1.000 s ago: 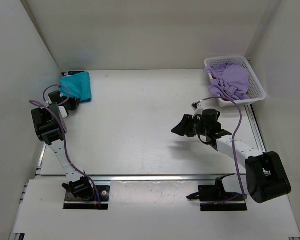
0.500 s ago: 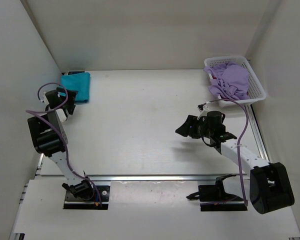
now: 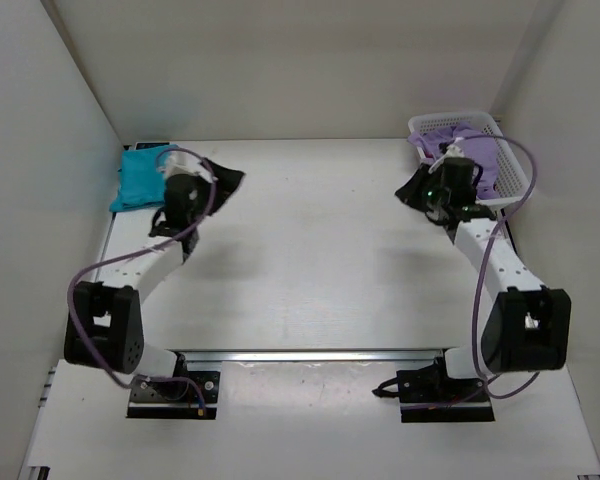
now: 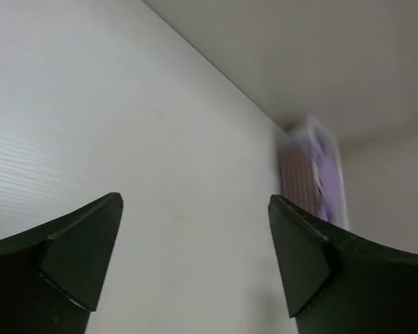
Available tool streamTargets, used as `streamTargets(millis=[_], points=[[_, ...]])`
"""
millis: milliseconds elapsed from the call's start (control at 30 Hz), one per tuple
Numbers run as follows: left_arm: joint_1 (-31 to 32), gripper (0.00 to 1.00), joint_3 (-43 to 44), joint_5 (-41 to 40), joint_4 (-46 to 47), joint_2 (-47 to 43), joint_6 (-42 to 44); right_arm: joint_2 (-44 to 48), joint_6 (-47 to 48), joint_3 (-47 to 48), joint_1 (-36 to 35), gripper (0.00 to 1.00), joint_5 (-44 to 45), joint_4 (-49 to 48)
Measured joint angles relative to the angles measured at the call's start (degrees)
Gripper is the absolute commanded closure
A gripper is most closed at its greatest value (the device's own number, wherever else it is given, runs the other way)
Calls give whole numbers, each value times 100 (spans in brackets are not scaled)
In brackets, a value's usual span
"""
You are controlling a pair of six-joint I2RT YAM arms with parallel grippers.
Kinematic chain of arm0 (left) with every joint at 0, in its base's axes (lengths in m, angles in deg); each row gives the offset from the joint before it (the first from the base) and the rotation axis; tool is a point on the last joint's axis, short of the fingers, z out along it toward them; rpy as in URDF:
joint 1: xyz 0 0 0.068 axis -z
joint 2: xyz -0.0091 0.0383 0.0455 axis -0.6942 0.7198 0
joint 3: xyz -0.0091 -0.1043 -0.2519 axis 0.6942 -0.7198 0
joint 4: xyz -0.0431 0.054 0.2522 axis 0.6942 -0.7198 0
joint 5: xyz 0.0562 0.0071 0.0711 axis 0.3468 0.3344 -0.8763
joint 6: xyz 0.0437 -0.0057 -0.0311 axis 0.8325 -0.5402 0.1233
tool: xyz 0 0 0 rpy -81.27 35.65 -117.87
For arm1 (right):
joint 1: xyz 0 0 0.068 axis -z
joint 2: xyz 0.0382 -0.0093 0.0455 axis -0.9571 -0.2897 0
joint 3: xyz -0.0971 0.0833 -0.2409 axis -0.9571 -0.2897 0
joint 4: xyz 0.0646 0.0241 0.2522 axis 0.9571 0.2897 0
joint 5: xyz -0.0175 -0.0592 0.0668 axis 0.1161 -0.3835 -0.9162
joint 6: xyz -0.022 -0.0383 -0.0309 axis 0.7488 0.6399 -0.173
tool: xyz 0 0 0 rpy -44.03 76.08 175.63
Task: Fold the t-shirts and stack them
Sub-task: Grab crumpled tshirt from bin with the right arm
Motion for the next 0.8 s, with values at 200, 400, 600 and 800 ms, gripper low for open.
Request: streamTargets(millis=[200, 400, 600, 800], points=[[2730, 41, -791, 372, 413, -509, 374, -1078, 363, 1508, 1233, 49, 658, 415], [3560, 53, -1954, 946, 354, -485, 555, -2441, 643, 2745, 1998, 41, 669, 595], [3705, 47, -2031, 1169, 229, -492, 791, -3318, 748, 3134, 2124, 44, 433, 841], [3858, 45, -2031, 1414, 372, -369, 850, -3875, 994, 3764, 1950, 65, 487, 1029]])
